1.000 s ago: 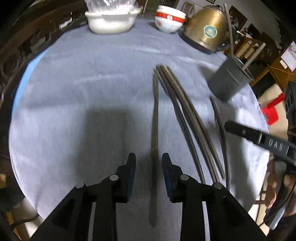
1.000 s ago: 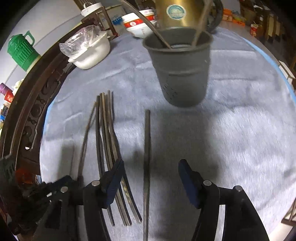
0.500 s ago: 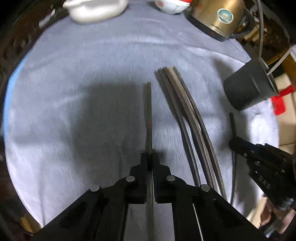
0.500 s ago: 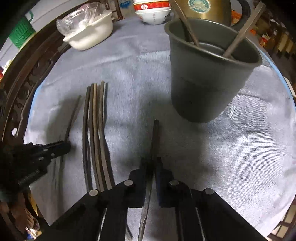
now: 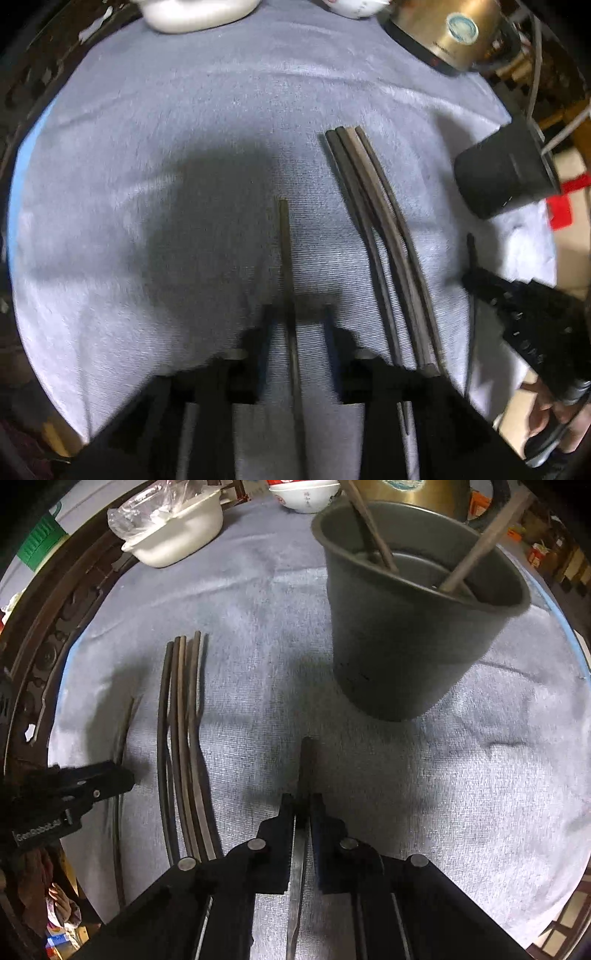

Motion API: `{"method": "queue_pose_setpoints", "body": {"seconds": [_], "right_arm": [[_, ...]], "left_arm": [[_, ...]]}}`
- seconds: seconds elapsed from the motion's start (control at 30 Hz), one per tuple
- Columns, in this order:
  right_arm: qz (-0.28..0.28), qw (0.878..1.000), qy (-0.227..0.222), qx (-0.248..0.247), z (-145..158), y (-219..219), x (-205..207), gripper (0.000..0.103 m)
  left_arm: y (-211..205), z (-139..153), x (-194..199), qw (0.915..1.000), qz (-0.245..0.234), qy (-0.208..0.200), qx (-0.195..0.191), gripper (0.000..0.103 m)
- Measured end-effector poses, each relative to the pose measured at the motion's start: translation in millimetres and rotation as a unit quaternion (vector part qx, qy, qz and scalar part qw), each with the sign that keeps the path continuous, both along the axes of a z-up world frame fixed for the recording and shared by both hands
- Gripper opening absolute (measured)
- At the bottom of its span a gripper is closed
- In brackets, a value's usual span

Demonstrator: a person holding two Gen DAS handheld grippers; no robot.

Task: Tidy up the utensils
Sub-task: 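Lift both held chopsticks and carry them above the grey holder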

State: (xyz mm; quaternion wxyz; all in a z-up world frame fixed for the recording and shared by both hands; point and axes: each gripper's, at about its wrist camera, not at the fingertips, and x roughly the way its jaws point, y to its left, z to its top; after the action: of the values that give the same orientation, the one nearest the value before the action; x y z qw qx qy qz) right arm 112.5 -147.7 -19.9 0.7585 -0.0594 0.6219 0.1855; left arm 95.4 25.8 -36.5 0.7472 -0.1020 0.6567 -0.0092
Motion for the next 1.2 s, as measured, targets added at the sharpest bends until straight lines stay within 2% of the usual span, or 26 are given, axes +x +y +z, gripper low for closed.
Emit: {"method": "queue_pose_setpoints", "body": {"seconds": [0.1,0.2,0.27,0.33,0.43,0.47,0.53,0.57,0.63,0.73,0.8,0.87,0.97,1.07,1.2], "right_arm": [[0.001,1.000,0.000,0.008,-1,2,1,0.009],[-0.016,0.999,-0.006,0.030,0,-8,-5,0.007],[-0.028,0.998,-0.022,0.054,2,-17,-15,0.007],[-0.043,0.994,-0.049,0.085,12,-27,-25,0.007],[-0.072,0.985,-0.102,0.118,34,-40,-37,0.007],[-0.085,0.980,-0.127,0.130,44,-45,-41,0.006],[-0.115,0.965,-0.192,0.140,65,-56,-51,0.006],[-0.126,0.957,-0.218,0.146,73,-60,-56,0.006],[-0.149,0.937,-0.279,0.151,89,-67,-69,0.006],[-0.166,0.909,-0.359,0.134,114,-74,-85,0.006],[-0.167,0.892,-0.403,0.117,125,-76,-97,0.006],[-0.161,0.887,-0.419,0.108,127,-75,-102,0.007],[-0.146,0.879,-0.444,0.092,131,-72,-120,0.007],[-0.138,0.877,-0.452,0.090,137,-72,-134,0.007],[-0.130,0.877,-0.452,0.099,142,-74,-151,0.007]], "left_arm": [[5,2,-4,0.9998,0.000,-0.007,-0.017,0.005],[27,10,-24,0.9987,0.022,-0.024,-0.038,0.005],[37,18,-33,0.9969,0.037,-0.052,-0.046,0.005],[45,36,-48,0.9925,0.051,-0.098,-0.052,0.005],[53,64,-65,0.9805,0.071,-0.175,-0.053,0.005],[56,75,-70,0.9742,0.080,-0.205,-0.051,0.005],[56,98,-83,0.9563,0.094,-0.273,-0.047,0.005],[58,102,-85,0.9499,0.098,-0.294,-0.042,0.005],[59,121,-97,0.9259,0.111,-0.360,-0.023,0.005],[53,132,-100,0.9012,0.111,-0.419,0.008,0.005],[44,130,-103,0.8905,0.109,-0.441,0.032,0.005],[31,123,-101,0.8863,0.103,-0.449,0.047,0.005],[25,117,-108,0.8856,0.098,-0.450,0.058,0.005],[24,118,-126,0.8848,0.098,-0.451,0.060,0.005],[20,103,-142,0.8855,0.102,-0.450,0.057,0.005]]}}
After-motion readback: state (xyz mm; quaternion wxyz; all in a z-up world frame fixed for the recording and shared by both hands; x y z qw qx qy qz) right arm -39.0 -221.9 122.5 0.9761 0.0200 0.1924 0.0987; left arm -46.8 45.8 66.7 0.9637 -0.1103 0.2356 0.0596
